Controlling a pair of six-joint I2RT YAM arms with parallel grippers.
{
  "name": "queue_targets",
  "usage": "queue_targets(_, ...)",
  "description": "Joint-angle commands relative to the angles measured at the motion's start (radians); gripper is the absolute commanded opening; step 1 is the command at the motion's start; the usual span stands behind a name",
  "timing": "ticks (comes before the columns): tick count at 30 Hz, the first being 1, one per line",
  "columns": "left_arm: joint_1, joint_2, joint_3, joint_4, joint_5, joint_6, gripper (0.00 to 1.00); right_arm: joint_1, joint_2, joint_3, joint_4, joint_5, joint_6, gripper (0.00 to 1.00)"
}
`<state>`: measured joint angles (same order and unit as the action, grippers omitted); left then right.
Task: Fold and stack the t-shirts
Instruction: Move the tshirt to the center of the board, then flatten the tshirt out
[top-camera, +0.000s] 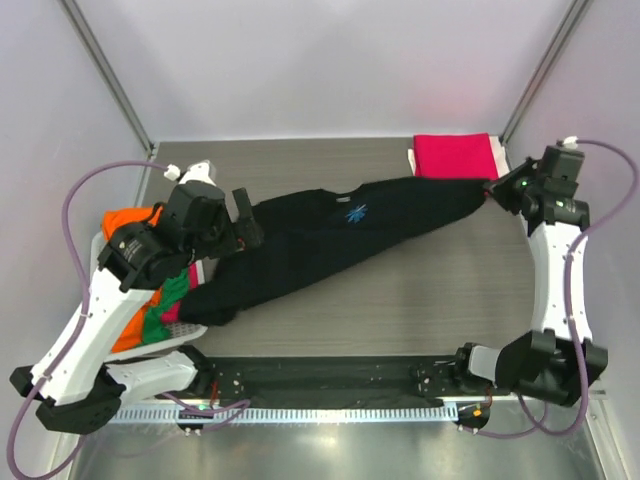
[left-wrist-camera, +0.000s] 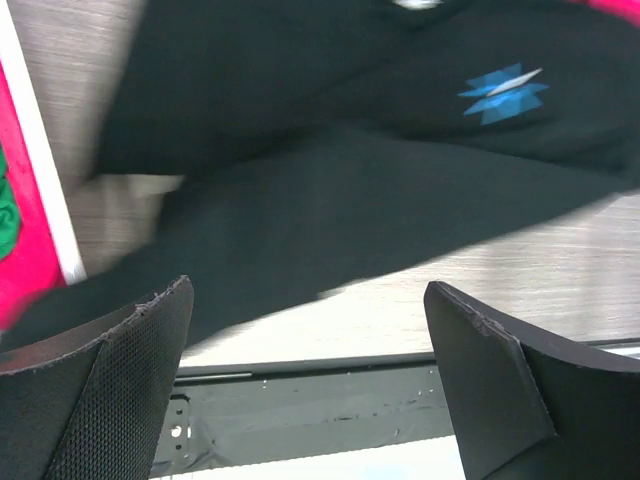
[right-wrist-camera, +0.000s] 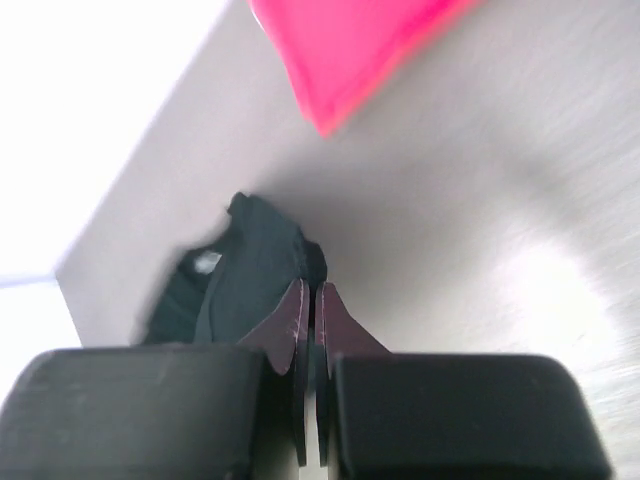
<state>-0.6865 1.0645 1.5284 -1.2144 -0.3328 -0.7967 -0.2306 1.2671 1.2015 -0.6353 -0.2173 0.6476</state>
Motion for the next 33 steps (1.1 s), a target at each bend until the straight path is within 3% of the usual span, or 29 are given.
queue_targets(1,0.002,0.044,0.035,-0.042,0.003,0.022,0.98,-0.041,-0.075,0.093,-0.187,-0.025,-0.068,0.01)
queue_targets(6,0.002,0.072,-0.059,0.013,0.051,-0.001,0.96,-0.049,-0.161,-0.106,-0.139,-0.097,-0.037,0.01)
queue_targets(12,-0.022,0.049,-0.340,0.191,0.109,-0.070,0.92,-0.049,-0.250,-0.223,-0.149,-0.105,-0.037,0.01)
queue_targets(18,-0.021,0.052,-0.578,0.246,-0.002,-0.144,0.91,-0.027,-0.305,-0.272,-0.138,-0.177,-0.013,0.01)
queue_targets(24,0.171,0.025,-0.712,0.227,0.063,-0.134,0.93,0.011,-0.325,-0.301,-0.122,-0.194,0.006,0.01)
queue_targets(25,0.226,-0.015,-0.720,0.211,0.057,-0.147,0.98,0.013,-0.324,-0.303,-0.122,-0.195,0.007,0.01)
queue_targets(28,0.298,-0.041,-0.717,0.195,0.066,-0.157,1.00,0.016,-0.327,-0.303,-0.116,-0.206,0.020,0.01)
queue_targets(33,0.621,-0.075,-0.723,0.167,0.147,-0.145,1.00,0.017,-0.331,-0.289,-0.124,-0.209,0.023,0.01)
